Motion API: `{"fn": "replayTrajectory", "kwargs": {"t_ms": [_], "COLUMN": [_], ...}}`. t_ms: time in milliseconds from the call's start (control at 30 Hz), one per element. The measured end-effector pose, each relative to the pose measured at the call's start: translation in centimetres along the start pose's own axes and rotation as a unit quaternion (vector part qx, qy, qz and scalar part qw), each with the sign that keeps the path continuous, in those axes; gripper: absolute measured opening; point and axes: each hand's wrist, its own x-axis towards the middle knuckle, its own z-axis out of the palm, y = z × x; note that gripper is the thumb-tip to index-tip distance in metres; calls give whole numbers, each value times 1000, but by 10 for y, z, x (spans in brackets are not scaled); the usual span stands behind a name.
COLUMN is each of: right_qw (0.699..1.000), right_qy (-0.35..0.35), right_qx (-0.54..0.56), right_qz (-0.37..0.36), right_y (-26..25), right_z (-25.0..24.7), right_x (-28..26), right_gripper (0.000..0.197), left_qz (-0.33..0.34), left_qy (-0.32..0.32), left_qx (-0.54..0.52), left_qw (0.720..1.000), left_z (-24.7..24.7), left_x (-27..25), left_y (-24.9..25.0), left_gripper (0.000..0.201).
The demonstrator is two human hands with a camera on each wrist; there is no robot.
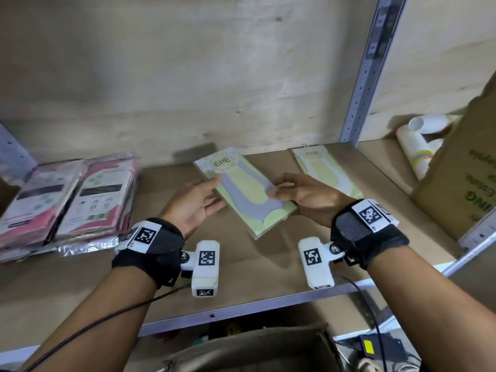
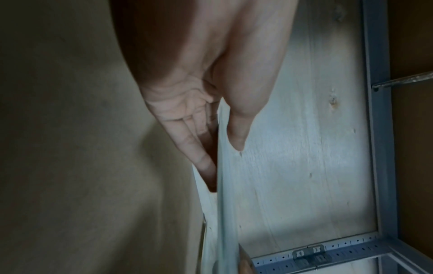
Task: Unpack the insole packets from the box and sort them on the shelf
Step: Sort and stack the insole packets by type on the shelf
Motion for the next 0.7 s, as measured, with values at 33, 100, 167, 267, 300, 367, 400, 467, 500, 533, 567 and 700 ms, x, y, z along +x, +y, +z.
{"fn": "replayTrajectory", "kwargs": {"t_ms": [33,100,167,267,300,367,400,467,500,533,567,700], "right_qw": [1000,999,998,995,995,995,995,995,995,996,995,994], "right_qy": [8,32,52,74,77,74,67,53,47,43,42,73], "right_qx": [16,28,37,60,61,61,67,78,79,81,83,85], "right_qz": [1,2,5,17,20,23,22,22,23,23,21,-4], "right_y": [0,2,4,10,12,14,14,13,12,12,13,10], "right_z": [1,3,4,7,7,6,5,1,-2,-6,-10,-31], "right_x": [-1,-2,-1,1,1,1,1,2,2,2,2,3], "right_gripper": [17,23,28,28,28,28,27,28,29,30,33,35], "left_qz": [-5,-20,-39,-56,-54,-48,-44,-34,-29,-24,-16,2], "left_qy": [-9,-40,-67,-89,-89,-75,-68,-55,-50,-45,-39,-37], "left_qx": [20,80,131,183,190,197,201,207,205,204,209,245], "left_qw": [1000,996,988,978,976,976,976,976,977,978,977,969], "left_z": [1,2,1,3,4,7,10,16,19,22,26,52], "left_x": [-2,-8,-14,-21,-23,-23,-23,-22,-21,-19,-16,3], "left_y": [-1,-3,-7,-12,-14,-17,-19,-20,-21,-21,-20,-11], "left_gripper": [27,36,46,51,49,48,49,51,51,51,50,51]}}
